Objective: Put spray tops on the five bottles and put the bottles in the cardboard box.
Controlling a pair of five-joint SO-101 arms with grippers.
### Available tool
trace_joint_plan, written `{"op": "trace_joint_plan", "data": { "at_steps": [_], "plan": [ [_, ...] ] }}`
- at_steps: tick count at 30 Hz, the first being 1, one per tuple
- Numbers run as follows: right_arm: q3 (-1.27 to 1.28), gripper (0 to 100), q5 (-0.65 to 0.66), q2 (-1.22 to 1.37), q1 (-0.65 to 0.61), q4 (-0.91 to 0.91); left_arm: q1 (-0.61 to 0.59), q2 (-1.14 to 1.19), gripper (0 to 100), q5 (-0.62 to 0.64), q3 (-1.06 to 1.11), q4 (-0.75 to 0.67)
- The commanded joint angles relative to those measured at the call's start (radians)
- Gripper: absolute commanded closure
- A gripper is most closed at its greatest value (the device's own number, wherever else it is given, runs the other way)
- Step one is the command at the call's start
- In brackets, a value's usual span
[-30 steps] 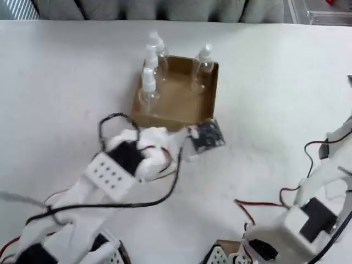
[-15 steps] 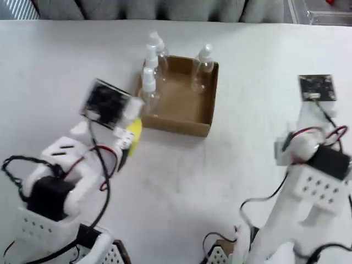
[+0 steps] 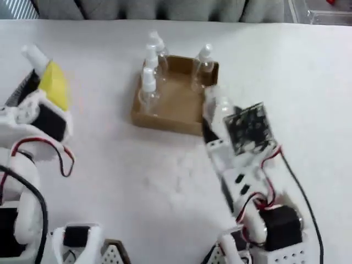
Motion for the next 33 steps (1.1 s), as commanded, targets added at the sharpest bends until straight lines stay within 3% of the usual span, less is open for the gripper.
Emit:
{"op": "trace_joint_plan", "data": {
  "at_steps": [1,9,14,22,33],
  "plan": [
    [0.110,98.2,-0.009,-0.125,-0.124,-0.160,-0.015,0.047,98,0.089,-0.114,-0.048],
    [0.474,98.2,-0.003,-0.381,-0.285,-0.456,-0.013,0.047,98,0.097,-0.126,-0.190],
    [0.598,98.2,-0.008,-0.478,-0.295,-0.564,0.084,0.053,98,0.258,-0.126,-0.232],
    [0.677,98.2,-0.011,-0.475,-0.295,-0.576,0.306,0.053,98,0.229,-0.146,-0.269],
    [0.707,98.2,-0.011,-0.475,-0.288,-0.573,0.407,0.188,98,0.144,-0.249,-0.144]
  ]
}}
